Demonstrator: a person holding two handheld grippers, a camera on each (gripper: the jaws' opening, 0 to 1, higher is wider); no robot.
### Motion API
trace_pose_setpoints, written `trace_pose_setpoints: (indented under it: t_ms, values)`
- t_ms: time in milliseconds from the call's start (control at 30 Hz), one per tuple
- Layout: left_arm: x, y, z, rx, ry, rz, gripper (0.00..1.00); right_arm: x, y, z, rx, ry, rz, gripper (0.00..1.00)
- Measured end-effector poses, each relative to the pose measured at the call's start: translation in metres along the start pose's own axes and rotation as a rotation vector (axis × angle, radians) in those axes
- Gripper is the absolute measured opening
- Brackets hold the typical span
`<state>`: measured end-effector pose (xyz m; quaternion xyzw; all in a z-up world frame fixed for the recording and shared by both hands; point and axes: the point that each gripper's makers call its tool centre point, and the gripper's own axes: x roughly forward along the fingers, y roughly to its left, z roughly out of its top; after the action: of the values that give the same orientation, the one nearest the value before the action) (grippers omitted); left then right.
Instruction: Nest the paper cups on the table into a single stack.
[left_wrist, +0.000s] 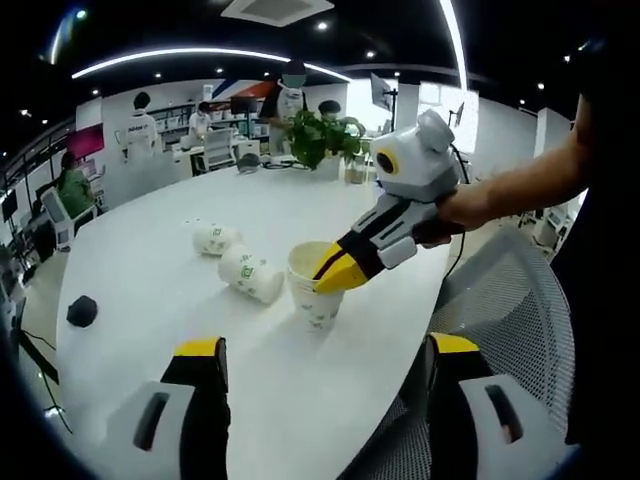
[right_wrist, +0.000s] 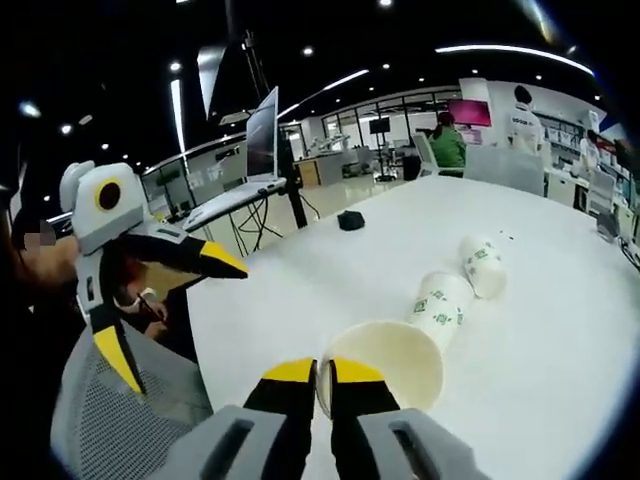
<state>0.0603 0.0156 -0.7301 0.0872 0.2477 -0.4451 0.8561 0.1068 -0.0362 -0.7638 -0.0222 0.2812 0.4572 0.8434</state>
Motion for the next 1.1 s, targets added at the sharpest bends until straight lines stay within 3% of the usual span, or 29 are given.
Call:
trace_pose_setpoints:
  t_ms: [300, 567, 900, 1100]
  values:
    - [0.0, 0.002, 0.002, 0.005, 0.0, 0.005, 0.8, -0.002, 0.005, 0.0, 0.032, -0.013, 0.015, 0.04]
    - [-0.003, 0.012, 0.006, 0.032, 0.004, 0.013, 0.81, -0.006, 0.011, 0.012, 0.026, -0.056, 0.017, 0.07]
    - [0.007, 0.036, 0.021, 0.0, -0.021, 0.058, 0.79, -0.029, 0.004, 0.018, 0.003, -0.104, -0.056, 0.21]
    - [0.016, 0.046, 0.024, 0.027, -0.009, 0.047, 0.79, -0.048, -0.003, 0.02, 0.001, -0.136, -0.099, 0.3]
